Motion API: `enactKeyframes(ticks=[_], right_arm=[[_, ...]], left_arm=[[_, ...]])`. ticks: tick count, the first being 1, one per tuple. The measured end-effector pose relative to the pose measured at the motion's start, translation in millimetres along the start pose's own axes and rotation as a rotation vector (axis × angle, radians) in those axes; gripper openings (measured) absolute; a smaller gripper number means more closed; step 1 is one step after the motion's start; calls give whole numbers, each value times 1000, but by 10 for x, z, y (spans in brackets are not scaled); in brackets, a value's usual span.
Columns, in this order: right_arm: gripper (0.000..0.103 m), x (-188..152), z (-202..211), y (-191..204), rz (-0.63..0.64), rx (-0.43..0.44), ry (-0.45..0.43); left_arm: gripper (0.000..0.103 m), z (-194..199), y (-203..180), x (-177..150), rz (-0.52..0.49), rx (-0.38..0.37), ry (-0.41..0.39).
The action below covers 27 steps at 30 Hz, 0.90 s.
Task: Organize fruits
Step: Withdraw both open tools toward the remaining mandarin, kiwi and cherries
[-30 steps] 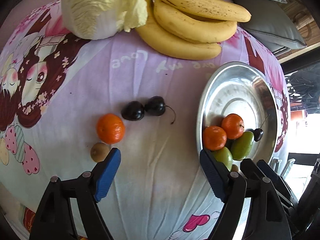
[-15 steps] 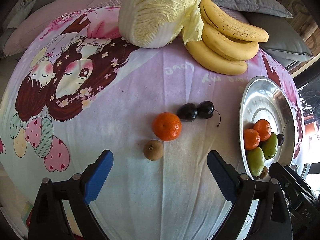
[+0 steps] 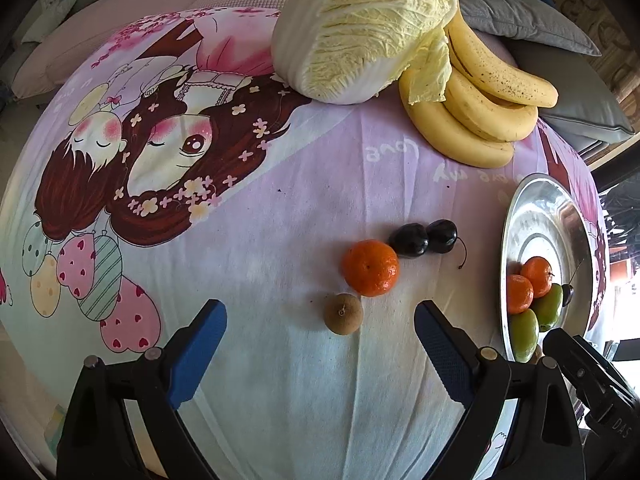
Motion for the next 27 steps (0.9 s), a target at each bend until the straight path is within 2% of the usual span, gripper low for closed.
enactKeyframes(ticks=[5, 10, 17, 24, 27], right_arm=[[103, 94, -44, 236, 33, 15, 10], [103, 137, -135, 525, 68, 48, 41], [103, 33, -223, 923, 116, 119, 73], [103, -254, -468, 1066, 138, 124, 140], [103, -328, -576, 1024, 145, 72, 149]], left_arm=[[95, 61, 196, 62, 31, -10, 25], [95, 92, 479, 121, 114, -34, 42], [95, 41, 666, 95, 182, -74, 69], [95, -43, 760, 30, 199, -76, 96], [95, -110, 776, -18, 196, -72, 115]])
Point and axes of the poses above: each gripper's, at about its wrist camera, not at the fingertips, and z roughly against the way its jaws point, y to its left, x to its top, the point moved 7 cm from there along -z, roughly the way its jaws point, and after that the axes turned 4 degrees about z, right-handed, at the moved point
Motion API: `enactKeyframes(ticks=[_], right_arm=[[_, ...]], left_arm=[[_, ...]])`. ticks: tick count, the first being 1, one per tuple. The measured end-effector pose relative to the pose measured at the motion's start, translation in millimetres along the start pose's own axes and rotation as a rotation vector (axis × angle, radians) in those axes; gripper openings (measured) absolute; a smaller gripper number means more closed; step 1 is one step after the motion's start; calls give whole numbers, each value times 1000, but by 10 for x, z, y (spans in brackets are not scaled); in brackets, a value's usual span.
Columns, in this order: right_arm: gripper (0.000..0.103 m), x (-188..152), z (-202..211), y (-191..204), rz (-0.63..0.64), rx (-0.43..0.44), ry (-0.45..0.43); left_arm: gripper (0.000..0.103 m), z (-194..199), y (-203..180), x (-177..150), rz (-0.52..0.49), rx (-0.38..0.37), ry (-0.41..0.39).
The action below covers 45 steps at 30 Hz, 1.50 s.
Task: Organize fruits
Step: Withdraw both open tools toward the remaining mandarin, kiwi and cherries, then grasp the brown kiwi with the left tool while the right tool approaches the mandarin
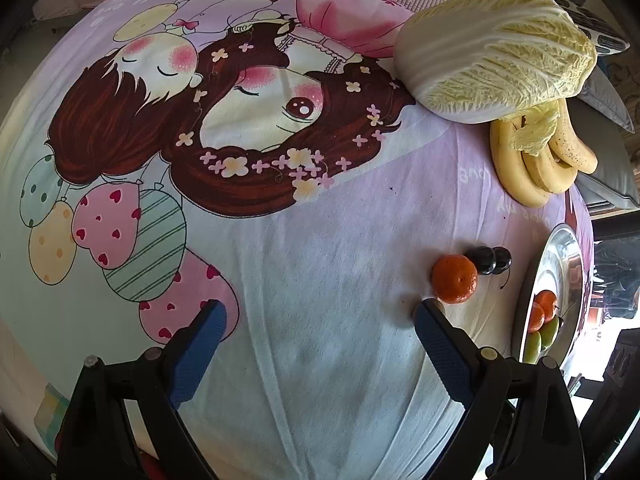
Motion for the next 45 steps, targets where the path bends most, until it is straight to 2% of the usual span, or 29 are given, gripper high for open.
enactKeyframes(ticks=[6, 12, 18, 23, 27, 30, 34, 37, 40, 43, 45], right_arm=[[103, -59, -169, -136, -28, -93, -6], [103, -127, -275, -184, -48, -121, -20], [103, -188, -370, -67, 39, -267, -19], [103, -239, -330, -67, 40, -248, -60], [102, -233, -216, -78, 28, -225, -84], [101, -125, -47, -58, 23, -196, -137], [99, -81, 124, -82, 12, -193, -175], [87, -84, 156, -89, -1, -154, -149], [86, -115, 199, -91, -22, -110, -128], [83, -99, 274, -96, -41, -109, -134], [81, -65, 335, -84, -51, -91, -147]], left_arm=[[95, -132, -15, -59, -19, 15, 27], [95, -309, -20, -136, -38, 36, 51], [95, -377, -52, -163, -63, 39, 41], [95, -307, -96, -87, -71, 8, 3], [97, -267, -214, -80, -123, -13, -24], [99, -273, -315, -77, -166, -5, -59], [99, -297, -373, -97, -159, -38, -24], [99, -293, -395, -85, -155, -46, -22], [99, -275, -401, -83, -148, -57, -5], [94, -258, -410, -115, -126, -79, 24], [80, -283, -441, -110, -117, -102, 36]])
Point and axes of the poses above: each gripper's, at about its wrist camera, not at the fingertips, and z roughly against the way its jaws point, y to its left, x to its top, the point moved 7 cm from there along -z, roughly the way its jaws point, and after that the axes turned 4 degrees about z, right-handed, at the moved point
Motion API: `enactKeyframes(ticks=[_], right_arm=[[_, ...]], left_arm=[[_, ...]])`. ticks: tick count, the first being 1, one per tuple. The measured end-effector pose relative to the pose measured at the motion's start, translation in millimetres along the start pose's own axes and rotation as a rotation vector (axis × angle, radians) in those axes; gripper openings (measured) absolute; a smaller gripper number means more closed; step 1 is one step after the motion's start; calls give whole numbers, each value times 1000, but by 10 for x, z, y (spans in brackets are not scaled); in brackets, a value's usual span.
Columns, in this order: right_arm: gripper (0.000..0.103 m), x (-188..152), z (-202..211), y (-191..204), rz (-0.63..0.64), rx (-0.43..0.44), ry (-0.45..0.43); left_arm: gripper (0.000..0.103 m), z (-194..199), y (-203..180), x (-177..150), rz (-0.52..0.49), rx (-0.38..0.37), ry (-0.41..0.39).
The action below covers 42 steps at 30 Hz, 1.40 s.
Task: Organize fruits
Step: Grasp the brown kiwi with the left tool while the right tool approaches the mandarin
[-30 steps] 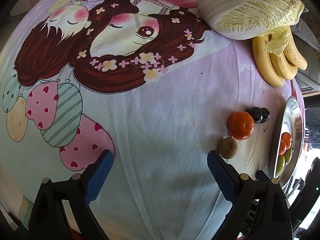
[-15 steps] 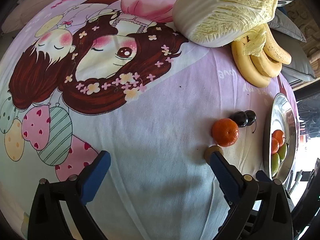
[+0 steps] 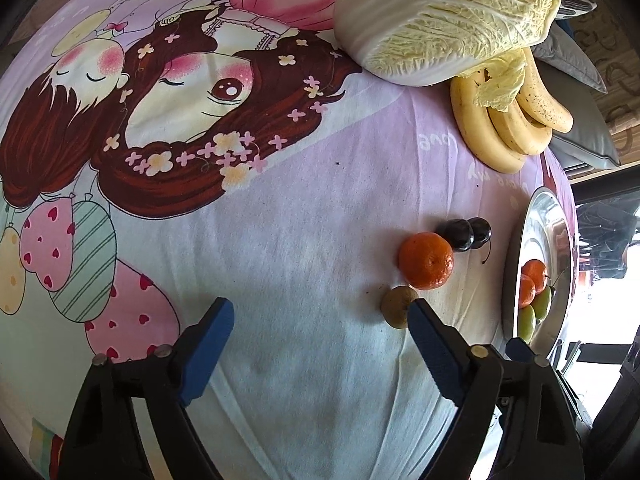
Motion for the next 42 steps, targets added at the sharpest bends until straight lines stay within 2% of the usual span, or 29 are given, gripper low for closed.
enactKeyframes(ticks=[3, 7, 12, 17, 20, 22, 23, 24, 28, 37, 42], right_arm=[[81, 52, 90, -12, 6, -13, -19], [79, 102, 125, -79, -18, -6, -21], [77, 138, 197, -180, -44, 1, -31], [77, 186, 219, -266, -78, 7, -37], [74, 206, 231, -268, -79, 6, -41], [74, 224, 231, -264, -79, 4, -42], [74, 231, 230, -269, -81, 1, -43], [74, 237, 227, -274, -84, -2, -43], [73, 241, 161, -221, -75, -5, -29], [73, 332, -43, 149, -9, 37, -5], [64, 343, -241, 340, 25, 47, 24]], left_arm=[[78, -59, -99, -40, -10, -41, 25], [75, -67, -268, -104, -53, -54, 28], [63, -148, -406, -125, -84, -53, 38], [57, -221, -579, -123, -124, -54, 37], [42, -285, -712, -136, -151, -67, 45], [40, -326, -771, -148, -165, -71, 52], [31, -340, -793, -153, -173, -67, 50], [26, -372, -843, -139, -178, -63, 50], [26, -347, -796, -119, -161, -79, 28], [26, -102, -405, 95, -27, -11, -73], [26, -51, -250, 171, 28, -13, -97]])
Point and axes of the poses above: each gripper's, at about its wrist camera, not at the fingertips, and z roughly against the way its jaws point, y to its left, x to its top, the point moved 7 cm from there along -z, roughly the way its jaws point, and after that the axes turned 4 degrees about z, right-handed, at the moved point
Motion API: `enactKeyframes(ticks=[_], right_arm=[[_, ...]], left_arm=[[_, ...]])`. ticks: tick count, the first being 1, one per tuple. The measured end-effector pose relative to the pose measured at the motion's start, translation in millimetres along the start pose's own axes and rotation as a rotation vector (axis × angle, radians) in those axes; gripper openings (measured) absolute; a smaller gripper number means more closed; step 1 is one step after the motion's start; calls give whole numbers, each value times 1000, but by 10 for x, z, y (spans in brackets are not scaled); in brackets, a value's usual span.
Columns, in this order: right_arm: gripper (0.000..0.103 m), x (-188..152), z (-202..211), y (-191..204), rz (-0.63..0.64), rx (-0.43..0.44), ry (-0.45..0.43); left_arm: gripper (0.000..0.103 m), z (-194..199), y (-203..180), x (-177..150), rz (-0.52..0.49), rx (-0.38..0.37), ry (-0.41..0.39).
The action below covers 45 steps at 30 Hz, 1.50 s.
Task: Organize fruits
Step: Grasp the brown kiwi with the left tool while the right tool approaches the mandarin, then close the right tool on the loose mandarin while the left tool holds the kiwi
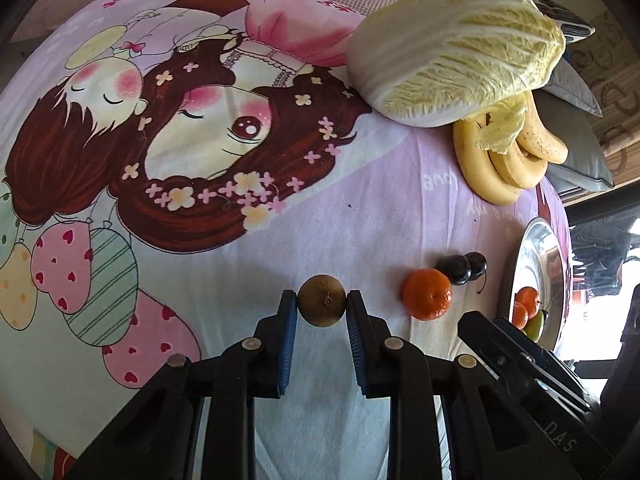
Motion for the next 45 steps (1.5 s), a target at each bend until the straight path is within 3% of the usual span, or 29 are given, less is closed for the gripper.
enactKeyframes(ticks=[9, 11, 21, 25, 33, 38, 45], right_arm=[[46, 5, -317, 156, 0, 11, 49], [37, 13, -342, 176, -6, 23, 49], [34, 70, -240, 204, -26, 37, -1], [21, 91, -141, 186, -33, 37, -25], [22, 26, -143, 212, 9, 34, -24], [43, 31, -192, 182, -5, 36, -19], [43, 1, -338, 154, -21, 38, 15]], left_arm=[[26, 3, 86, 38, 33, -15, -5], [26, 24, 102, 31, 37, -20, -4], [26, 35, 132, 52, 40, -26, -6], [26, 68, 121, 62, 40, -28, -8], [26, 109, 121, 42, 33, -13, -20], [26, 73, 123, 35, 31, -17, -9], [26, 40, 124, 24, 29, -16, -5]])
Point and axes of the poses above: each gripper's, at about its wrist camera, not at the fingertips, and z roughly against the way its jaws point, y to its left, x to its top, the point moved 7 cm from there along -z, roughly the way its jaws point, and after that the axes turned 4 degrees about z, right-handed, at the moved point
